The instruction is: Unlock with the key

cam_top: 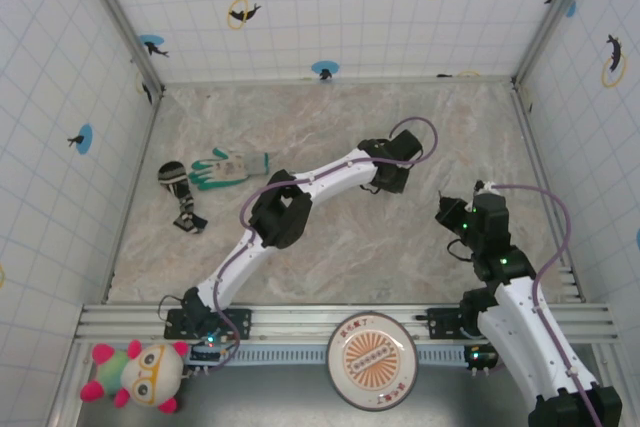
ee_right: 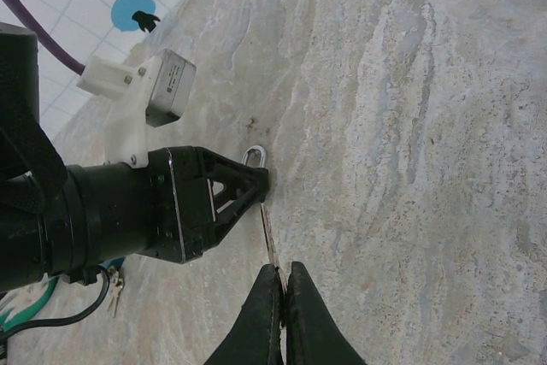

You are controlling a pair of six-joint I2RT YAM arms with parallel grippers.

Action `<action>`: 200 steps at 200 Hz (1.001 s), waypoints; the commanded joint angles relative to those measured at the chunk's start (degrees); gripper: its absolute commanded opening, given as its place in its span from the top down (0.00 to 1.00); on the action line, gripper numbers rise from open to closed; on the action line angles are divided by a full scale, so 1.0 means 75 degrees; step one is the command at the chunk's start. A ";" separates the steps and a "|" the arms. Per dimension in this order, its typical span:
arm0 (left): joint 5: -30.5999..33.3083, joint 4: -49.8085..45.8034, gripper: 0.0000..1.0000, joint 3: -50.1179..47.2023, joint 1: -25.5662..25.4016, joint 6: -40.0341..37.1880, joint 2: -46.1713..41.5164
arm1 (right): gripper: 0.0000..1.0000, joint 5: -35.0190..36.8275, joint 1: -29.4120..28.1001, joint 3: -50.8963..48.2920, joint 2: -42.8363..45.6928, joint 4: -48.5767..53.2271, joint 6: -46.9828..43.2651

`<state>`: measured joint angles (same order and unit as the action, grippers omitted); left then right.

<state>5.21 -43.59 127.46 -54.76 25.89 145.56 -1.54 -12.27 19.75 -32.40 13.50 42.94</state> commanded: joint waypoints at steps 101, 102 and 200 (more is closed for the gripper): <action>-0.0128 -0.0257 0.73 -0.4529 0.0098 -0.0181 -0.2916 | 1.00 -0.0463 -0.0210 -0.0547 -0.0719 -0.1559 0.0227; -0.0136 -0.0258 0.73 -0.4551 0.0096 -0.0182 -0.2930 | 1.00 -0.0463 -0.0213 -0.0547 -0.0725 -0.1568 0.0227; -0.0414 -0.0717 0.58 -0.4266 0.0111 -0.0269 -0.2798 | 1.00 -0.0029 -0.0757 -0.0476 -0.1037 -0.1756 0.0298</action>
<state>3.01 -45.39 92.60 -54.33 25.39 123.26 -3.31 -17.63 16.16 -40.62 2.28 44.60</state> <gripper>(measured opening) 0.422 0.061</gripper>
